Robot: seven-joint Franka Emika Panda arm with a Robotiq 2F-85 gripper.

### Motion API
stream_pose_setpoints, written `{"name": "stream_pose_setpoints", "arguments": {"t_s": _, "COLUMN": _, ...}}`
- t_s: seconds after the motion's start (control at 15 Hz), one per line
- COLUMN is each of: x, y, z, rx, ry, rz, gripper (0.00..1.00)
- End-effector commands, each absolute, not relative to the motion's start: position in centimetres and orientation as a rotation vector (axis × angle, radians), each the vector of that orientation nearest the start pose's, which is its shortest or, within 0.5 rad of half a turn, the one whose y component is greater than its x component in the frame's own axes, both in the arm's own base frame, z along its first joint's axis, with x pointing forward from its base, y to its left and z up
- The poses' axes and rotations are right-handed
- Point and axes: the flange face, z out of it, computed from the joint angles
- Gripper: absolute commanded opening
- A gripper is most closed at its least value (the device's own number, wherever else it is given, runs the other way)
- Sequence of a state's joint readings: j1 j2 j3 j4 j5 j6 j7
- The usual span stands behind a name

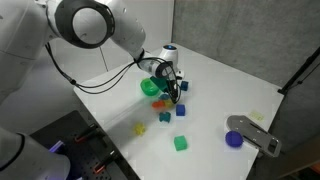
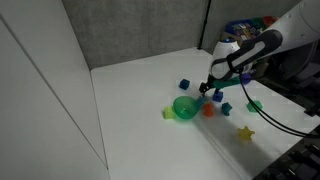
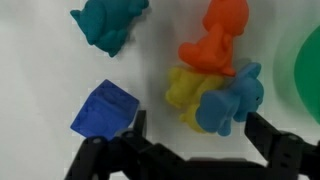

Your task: Put the blue toy in the green bowl

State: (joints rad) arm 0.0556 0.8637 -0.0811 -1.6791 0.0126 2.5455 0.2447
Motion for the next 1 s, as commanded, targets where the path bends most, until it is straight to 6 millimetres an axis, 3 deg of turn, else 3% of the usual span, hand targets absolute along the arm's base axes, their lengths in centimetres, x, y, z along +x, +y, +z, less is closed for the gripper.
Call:
{"name": "stream_pose_setpoints", "arguments": {"t_s": 0.0, "x": 68.4, "y": -0.8, "z": 8.4, "rx": -3.179, "ry": 0.407, "rz": -0.033, "gripper": 1.0}}
{"name": "stream_pose_setpoints", "arguments": {"t_s": 0.07, "x": 68.6, "y": -0.7, "z": 7.9, "rx": -3.183, "ry": 0.401, "rz": -0.029, "gripper": 1.0}}
{"name": "stream_pose_setpoints", "arguments": {"t_s": 0.13, "x": 68.8, "y": -0.7, "z": 7.5, "rx": -3.185, "ry": 0.402, "rz": -0.026, "gripper": 0.75}}
{"name": "stream_pose_setpoints", "arguments": {"t_s": 0.2, "x": 69.0, "y": -0.6, "z": 7.2, "rx": -3.186, "ry": 0.397, "rz": -0.024, "gripper": 0.74}}
{"name": "stream_pose_setpoints", "arguments": {"t_s": 0.6, "x": 69.8, "y": 0.8, "z": 7.6, "rx": -3.19, "ry": 0.375, "rz": -0.042, "gripper": 0.25}}
{"name": "stream_pose_setpoints", "arguments": {"t_s": 0.93, "x": 70.5, "y": 2.3, "z": 10.0, "rx": -3.21, "ry": 0.388, "rz": -0.089, "gripper": 0.04}}
